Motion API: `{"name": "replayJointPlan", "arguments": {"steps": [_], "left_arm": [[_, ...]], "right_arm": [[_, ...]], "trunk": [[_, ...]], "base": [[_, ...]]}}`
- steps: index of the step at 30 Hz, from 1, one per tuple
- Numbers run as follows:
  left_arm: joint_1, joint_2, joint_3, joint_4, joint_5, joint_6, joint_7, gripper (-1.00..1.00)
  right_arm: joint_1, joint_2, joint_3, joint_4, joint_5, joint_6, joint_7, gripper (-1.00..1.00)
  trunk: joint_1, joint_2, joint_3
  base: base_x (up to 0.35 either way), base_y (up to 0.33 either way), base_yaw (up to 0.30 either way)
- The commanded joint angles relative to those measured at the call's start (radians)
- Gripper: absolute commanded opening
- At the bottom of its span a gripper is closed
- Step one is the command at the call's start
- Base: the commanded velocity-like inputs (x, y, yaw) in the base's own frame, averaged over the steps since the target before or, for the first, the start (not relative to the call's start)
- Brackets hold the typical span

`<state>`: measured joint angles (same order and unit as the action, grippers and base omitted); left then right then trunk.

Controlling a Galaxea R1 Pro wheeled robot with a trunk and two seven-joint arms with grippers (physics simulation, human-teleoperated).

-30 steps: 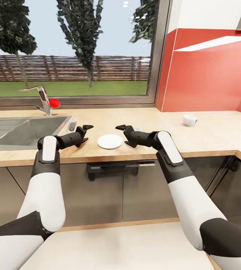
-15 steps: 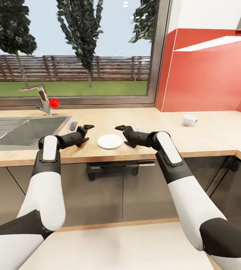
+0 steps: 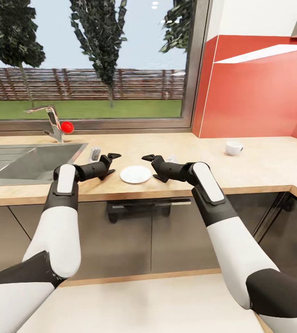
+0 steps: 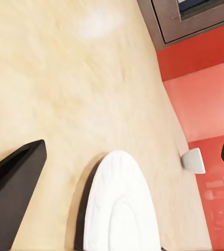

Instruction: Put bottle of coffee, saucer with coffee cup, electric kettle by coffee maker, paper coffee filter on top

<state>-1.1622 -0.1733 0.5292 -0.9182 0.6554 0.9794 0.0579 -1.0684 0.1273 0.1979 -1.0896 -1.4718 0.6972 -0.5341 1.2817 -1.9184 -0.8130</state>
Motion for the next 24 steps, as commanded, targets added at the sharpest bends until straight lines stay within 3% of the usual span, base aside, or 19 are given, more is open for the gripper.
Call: {"name": "replayJointPlan", "arguments": {"steps": [1, 19, 24], "left_arm": [[-0.006, -0.001, 0.003, 0.018, -0.010, 0.009, 0.011, 1.00], [-0.014, -0.001, 0.000, 0.062, 0.069, 0.011, 0.012, 1.00], [-0.022, -0.001, -0.002, 0.094, 0.105, 0.011, 0.013, 1.00]], "right_arm": [[-0.001, 0.000, 0.000, -0.001, -0.010, -0.001, -0.010, 1.00], [-0.001, 0.000, 0.000, 0.002, -0.010, -0.001, -0.010, 1.00], [-0.001, 0.000, 0.000, 0.002, -0.010, -0.001, -0.010, 1.00]], "trunk": [[0.000, 0.000, -0.001], [0.000, 0.000, -0.001], [0.000, 0.000, -0.001]], "base": [[0.000, 0.000, 0.000], [0.000, 0.000, 0.000], [0.000, 0.000, 0.000]]}}
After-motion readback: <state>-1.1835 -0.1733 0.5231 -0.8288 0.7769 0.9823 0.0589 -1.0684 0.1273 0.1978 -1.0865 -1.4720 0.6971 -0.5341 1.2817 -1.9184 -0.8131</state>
